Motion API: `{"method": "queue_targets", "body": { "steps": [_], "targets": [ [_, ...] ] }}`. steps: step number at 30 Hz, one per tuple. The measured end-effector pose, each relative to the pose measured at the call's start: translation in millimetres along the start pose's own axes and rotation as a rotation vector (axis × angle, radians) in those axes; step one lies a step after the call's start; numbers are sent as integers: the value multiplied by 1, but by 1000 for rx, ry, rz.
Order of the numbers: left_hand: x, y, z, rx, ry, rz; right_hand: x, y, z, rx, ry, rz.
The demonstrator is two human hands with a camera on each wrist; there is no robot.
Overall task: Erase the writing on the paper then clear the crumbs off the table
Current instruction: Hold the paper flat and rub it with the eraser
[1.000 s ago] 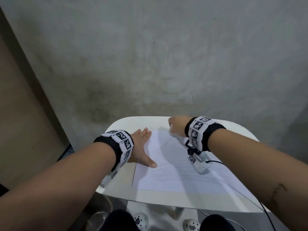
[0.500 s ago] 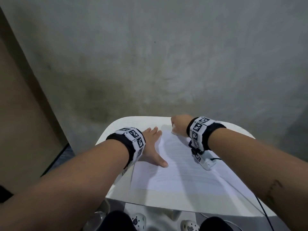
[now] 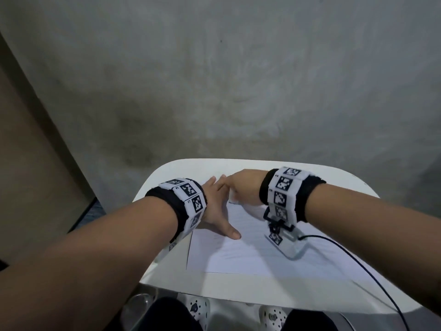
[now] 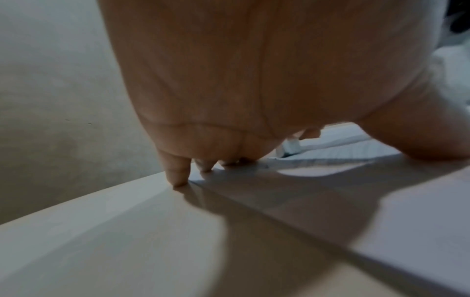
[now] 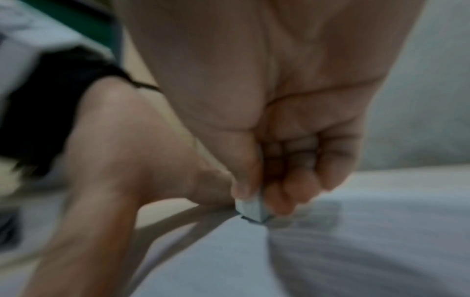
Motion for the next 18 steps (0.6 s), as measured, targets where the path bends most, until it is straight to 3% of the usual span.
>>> {"method": "queue_targets", "body": {
  "steps": [4,8,12,16,18],
  "targets": [
    [2,3,1,-29,34,-1,-10,-26,6,153,-28,-103],
    [3,3,3,9,7,-9,4,2,-1,-14,46,-114],
    [7,7,7,-27,27,-4,-6,-32,4,136,-58,-159],
    [5,5,7,13,7,-11,1,-8,-1,19,65,-90],
    [6,6,6,-3,11,11,-3,-21,7,35,38,-99]
  ]
}}
Point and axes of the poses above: each hand's wrist, its own z-axis towards the middle knuckle, its own x-axis out of the palm, y = z × x, the point moved 3 cm from there along z, towards the middle knuckle, and after that the axes turned 3 degrees about x, right-handed, at the moved point
